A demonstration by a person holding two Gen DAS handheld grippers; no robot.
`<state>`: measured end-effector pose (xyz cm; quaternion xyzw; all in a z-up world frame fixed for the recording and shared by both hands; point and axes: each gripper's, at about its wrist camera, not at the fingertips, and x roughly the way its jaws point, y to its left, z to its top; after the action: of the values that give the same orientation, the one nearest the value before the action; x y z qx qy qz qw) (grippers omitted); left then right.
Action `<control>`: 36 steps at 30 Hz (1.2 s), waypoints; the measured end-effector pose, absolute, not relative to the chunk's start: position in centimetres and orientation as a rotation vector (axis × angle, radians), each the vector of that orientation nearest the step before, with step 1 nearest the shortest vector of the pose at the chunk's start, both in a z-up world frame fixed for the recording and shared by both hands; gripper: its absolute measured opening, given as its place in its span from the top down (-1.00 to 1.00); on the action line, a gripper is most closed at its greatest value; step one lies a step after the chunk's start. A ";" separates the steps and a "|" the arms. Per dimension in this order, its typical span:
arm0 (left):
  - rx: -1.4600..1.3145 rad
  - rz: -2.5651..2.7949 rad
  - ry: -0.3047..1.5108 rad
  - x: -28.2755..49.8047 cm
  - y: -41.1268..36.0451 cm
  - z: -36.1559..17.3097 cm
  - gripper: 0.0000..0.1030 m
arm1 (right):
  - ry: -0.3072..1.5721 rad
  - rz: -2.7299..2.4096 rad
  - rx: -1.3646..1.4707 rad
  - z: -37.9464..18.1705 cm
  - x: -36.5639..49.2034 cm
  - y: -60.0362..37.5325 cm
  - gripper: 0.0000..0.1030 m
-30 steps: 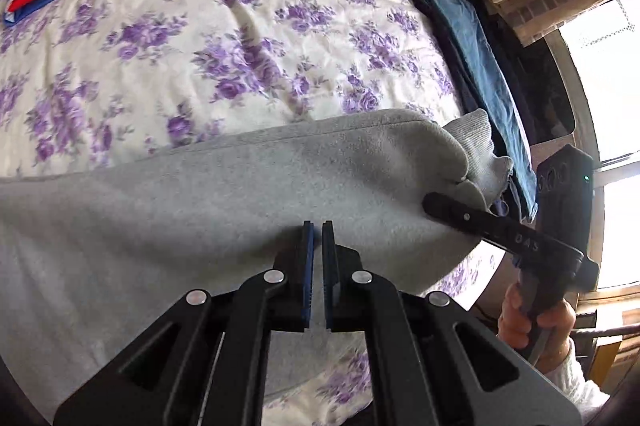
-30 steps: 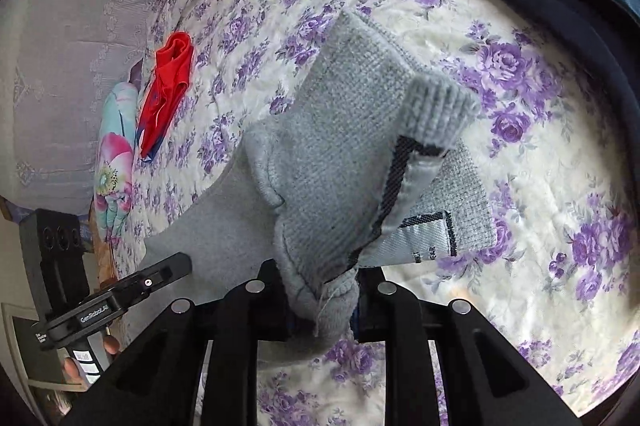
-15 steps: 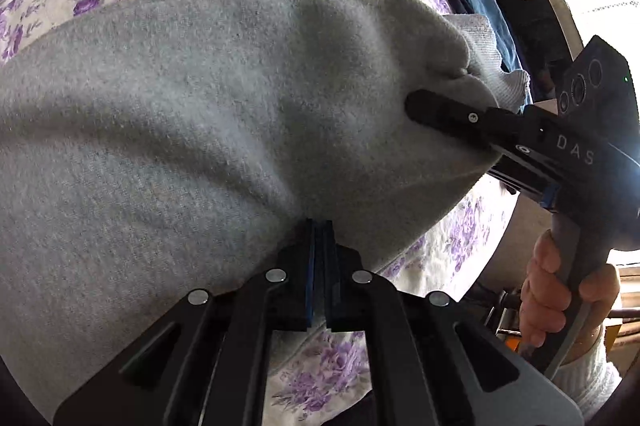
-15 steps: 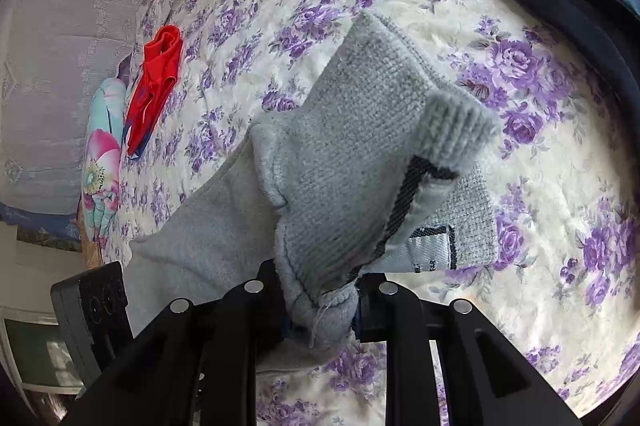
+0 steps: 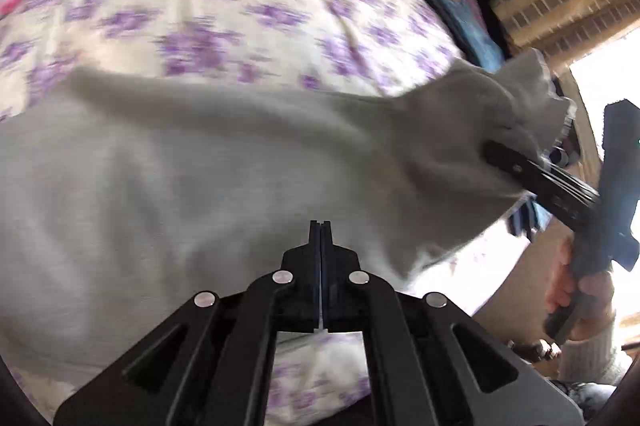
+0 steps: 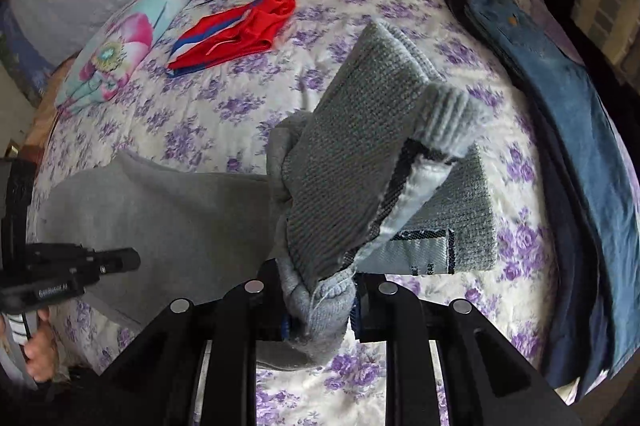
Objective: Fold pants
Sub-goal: 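Lay the cuffs onto the waistband with the right gripper and release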
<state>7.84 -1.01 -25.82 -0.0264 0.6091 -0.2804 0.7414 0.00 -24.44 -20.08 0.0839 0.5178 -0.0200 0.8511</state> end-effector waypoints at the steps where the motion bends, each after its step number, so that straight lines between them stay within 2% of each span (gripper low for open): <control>1: -0.075 -0.538 1.327 8.4 2.1 -25.8 1.00 | 1.079 0.001 0.129 -19.2 0.3 -22.6 0.59; 4: -0.222 -0.350 1.313 9.5 11.5 -26.0 1.00 | 1.062 0.097 -0.046 -18.2 1.8 -16.3 0.59; 7: -0.290 -0.199 1.309 10.4 18.4 -27.1 1.00 | 1.088 0.080 -0.213 -20.6 3.7 -10.7 0.59; 11: -0.365 -0.160 1.347 11.1 21.3 -30.2 0.98 | 1.144 0.150 -0.288 -25.9 5.3 -5.5 0.58; 15: -0.358 -0.159 1.323 10.9 21.3 -30.3 0.98 | 1.129 0.176 -0.507 -26.7 4.1 -2.2 0.49; 16: -0.353 -0.160 1.319 10.8 21.0 -30.4 0.98 | 1.137 0.204 -0.503 -26.4 3.9 -2.4 0.44; 17: -0.358 -0.163 1.318 10.7 21.0 -30.5 0.98 | 1.150 0.251 -0.463 -25.9 3.7 -2.7 0.12; 18: -0.368 -0.167 1.319 10.7 21.0 -30.6 0.98 | 1.162 0.298 -0.417 -25.3 3.4 -3.0 0.03; 20: -0.387 -0.177 1.324 10.9 21.0 -30.7 0.98 | 1.176 0.361 -0.392 -24.5 2.8 -2.9 0.00; 25: -0.389 -0.185 1.324 10.9 21.0 -30.9 0.98 | 1.305 0.469 -0.260 -25.6 3.0 -3.1 0.07; 27: -0.381 -0.191 1.325 11.0 21.0 -30.9 0.98 | 1.346 0.512 -0.167 -24.6 3.6 -3.9 0.24; 28: -0.379 -0.196 1.326 11.0 21.0 -30.9 0.98 | 1.358 0.535 -0.110 -23.7 4.0 -4.4 0.24; 31: -0.384 -0.208 1.326 11.1 21.1 -31.0 0.97 | 1.289 0.544 -0.029 -20.2 4.9 -5.6 0.25; 32: -0.389 -0.210 1.325 11.0 21.2 -31.0 0.97 | 1.262 0.531 -0.038 -19.6 5.3 -5.8 0.31; 33: -0.395 -0.211 1.323 11.0 21.2 -31.1 0.97 | 1.248 0.514 -0.055 -19.5 5.8 -5.7 0.47; 36: -0.405 -0.212 1.322 10.9 21.4 -31.1 0.97 | 1.306 0.511 -0.019 -22.4 7.7 -4.8 0.53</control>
<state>10.94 21.37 -31.06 -0.1863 0.6083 -0.0976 0.7653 7.75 -4.81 -22.36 -0.0089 0.6008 0.2352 0.7639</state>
